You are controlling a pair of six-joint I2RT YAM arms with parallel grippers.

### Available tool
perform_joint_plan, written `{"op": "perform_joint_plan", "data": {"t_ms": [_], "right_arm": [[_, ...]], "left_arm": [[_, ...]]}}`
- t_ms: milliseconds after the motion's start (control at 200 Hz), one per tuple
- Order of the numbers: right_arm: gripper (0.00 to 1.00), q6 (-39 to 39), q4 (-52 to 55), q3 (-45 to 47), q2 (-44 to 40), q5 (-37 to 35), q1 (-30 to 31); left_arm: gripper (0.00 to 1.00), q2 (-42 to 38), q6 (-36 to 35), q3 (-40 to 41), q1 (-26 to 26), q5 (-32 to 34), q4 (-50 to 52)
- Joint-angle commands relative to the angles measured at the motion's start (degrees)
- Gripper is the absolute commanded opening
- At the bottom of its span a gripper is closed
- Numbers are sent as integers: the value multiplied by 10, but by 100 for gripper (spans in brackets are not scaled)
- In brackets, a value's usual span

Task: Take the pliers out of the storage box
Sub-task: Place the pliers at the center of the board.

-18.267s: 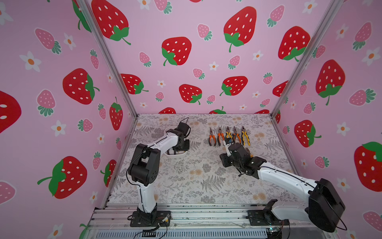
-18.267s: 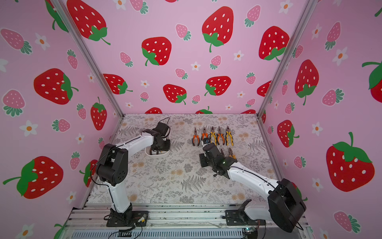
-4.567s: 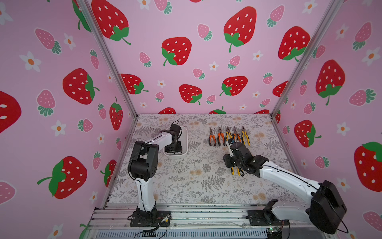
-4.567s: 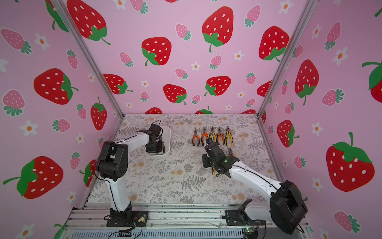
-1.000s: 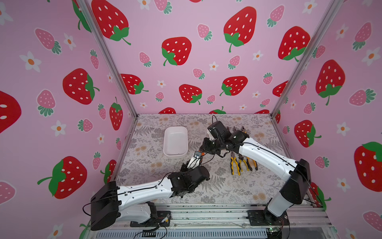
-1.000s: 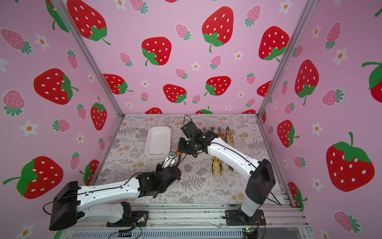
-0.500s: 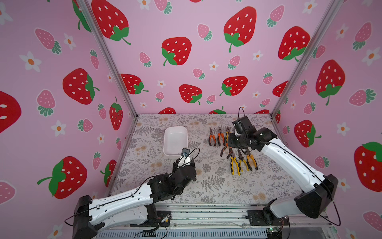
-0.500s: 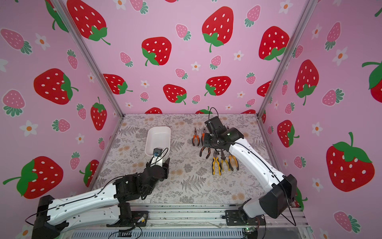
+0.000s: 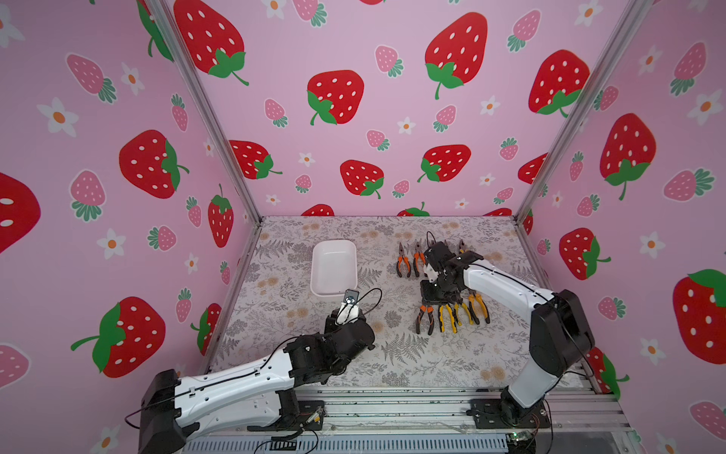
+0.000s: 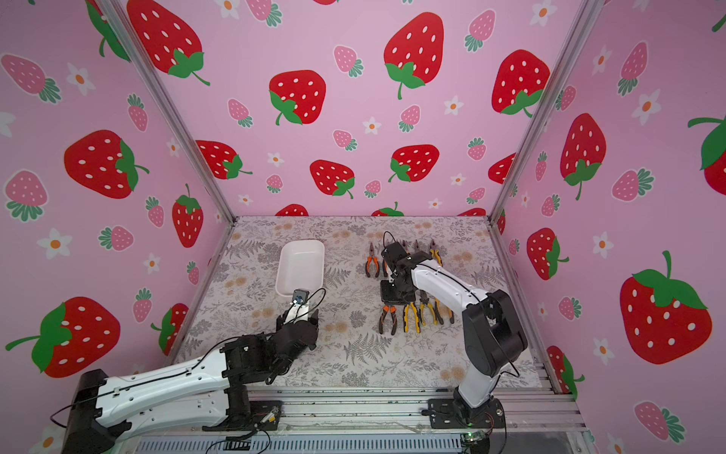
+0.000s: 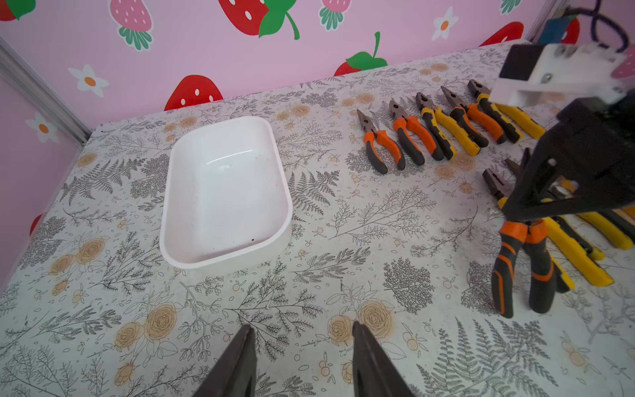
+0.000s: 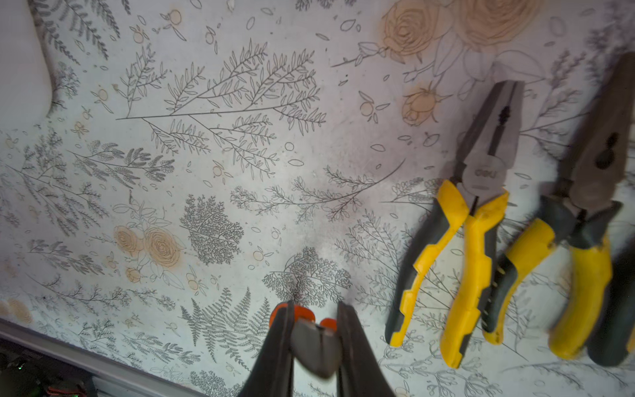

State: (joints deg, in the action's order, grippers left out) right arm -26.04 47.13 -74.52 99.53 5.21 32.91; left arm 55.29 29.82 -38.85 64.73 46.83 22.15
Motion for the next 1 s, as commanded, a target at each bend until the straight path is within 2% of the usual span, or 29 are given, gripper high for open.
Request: {"op": "perform_joint_plan", "data": {"t_ms": [0,255,390,695,995], "right_arm": [[0,22,-5,-31,25,21,-6],[0,54,29,-88,99,-18,-15],[5,61,31,-102,129,-21,-21],[6,63,23,-103,156,-29,-37],[12,71,33,-113,176,-35,-51]], "left_arm": [[47,3,4,-17,-4,0,13],[47,1,7,-10,-10,-7,15],[47,-1,8,-4,-14,-10,14],[47,0,7,-3,-21,-21,10],[47,5,9,-1,-24,-28,5]]}}
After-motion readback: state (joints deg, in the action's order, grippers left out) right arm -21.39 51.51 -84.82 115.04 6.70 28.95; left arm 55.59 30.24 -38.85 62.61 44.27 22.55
